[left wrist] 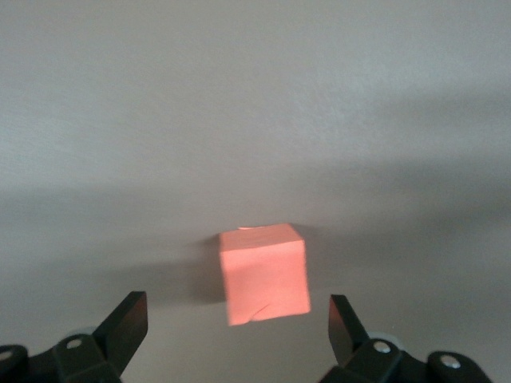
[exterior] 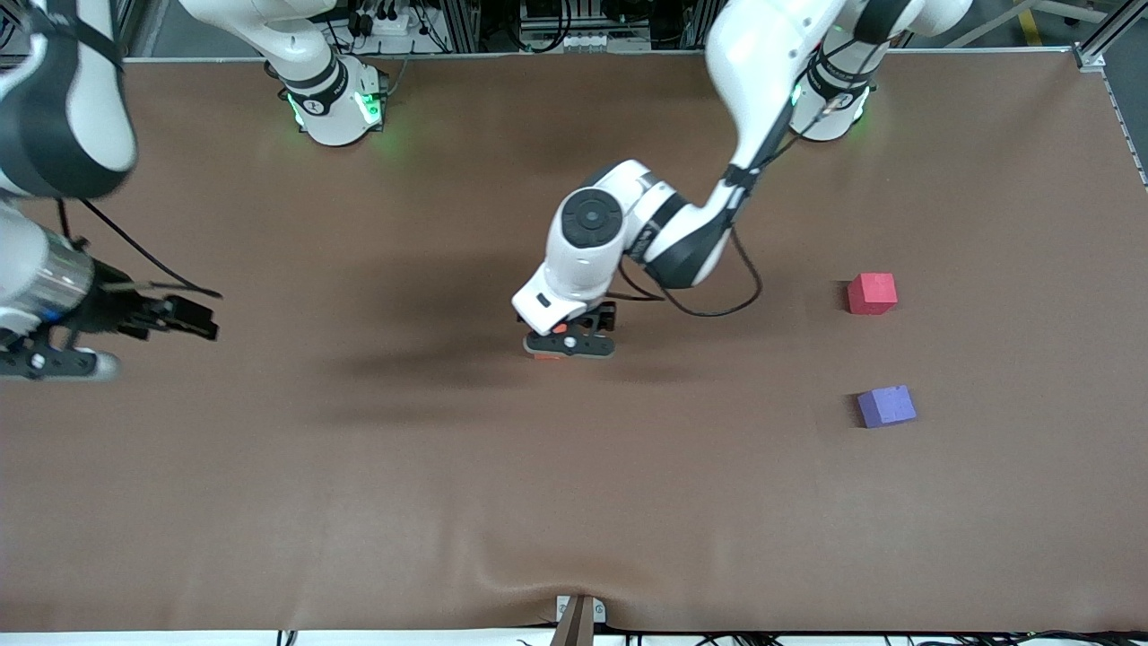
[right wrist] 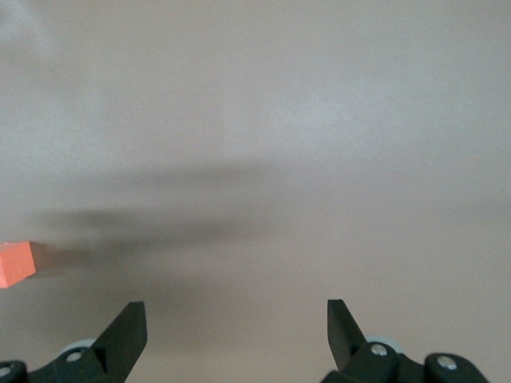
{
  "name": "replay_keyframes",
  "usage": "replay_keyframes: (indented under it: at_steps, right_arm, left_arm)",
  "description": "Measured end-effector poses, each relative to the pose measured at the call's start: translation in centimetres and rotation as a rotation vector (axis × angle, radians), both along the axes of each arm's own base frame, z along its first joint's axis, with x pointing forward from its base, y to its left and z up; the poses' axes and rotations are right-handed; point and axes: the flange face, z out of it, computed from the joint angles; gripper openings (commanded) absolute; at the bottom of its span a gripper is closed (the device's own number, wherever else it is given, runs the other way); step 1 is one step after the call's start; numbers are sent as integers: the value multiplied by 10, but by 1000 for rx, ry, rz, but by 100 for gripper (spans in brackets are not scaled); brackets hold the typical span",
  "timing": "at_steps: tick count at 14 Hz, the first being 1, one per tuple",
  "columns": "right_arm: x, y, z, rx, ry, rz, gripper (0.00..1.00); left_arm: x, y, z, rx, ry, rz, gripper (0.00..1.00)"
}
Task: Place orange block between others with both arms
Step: 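Withdraw the right gripper while the left gripper grasps the orange block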
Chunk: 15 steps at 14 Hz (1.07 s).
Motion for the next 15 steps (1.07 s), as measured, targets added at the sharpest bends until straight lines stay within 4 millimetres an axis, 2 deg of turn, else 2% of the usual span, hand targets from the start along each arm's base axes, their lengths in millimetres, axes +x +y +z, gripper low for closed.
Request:
replay_keyframes:
  at_steps: [3, 7, 9, 12, 13, 15]
  right_arm:
    - [-25, -32, 36, 7, 5, -43, 100]
    - [-62, -57, 85, -56, -16, -12, 100]
    - [-72, -65, 92, -55, -4, -17, 100]
    - [-76, -66, 91, -53, 17, -19, 100]
    - [-76, -66, 90, -52, 20, -18, 100]
    - [-77, -70, 89, -47, 27, -26, 100]
  left_arm:
    - [-14, -15, -39, 14, 12, -3, 100]
    - [-12, -12, -58, 35, 19, 7, 100]
    - [-12, -12, -62, 36, 16, 33, 100]
    - [-13, -17, -66, 14, -2, 68, 100]
    - [-15, -19, -70, 10, -3, 78, 97]
    - [-19, -22, -76, 9, -1, 96, 83]
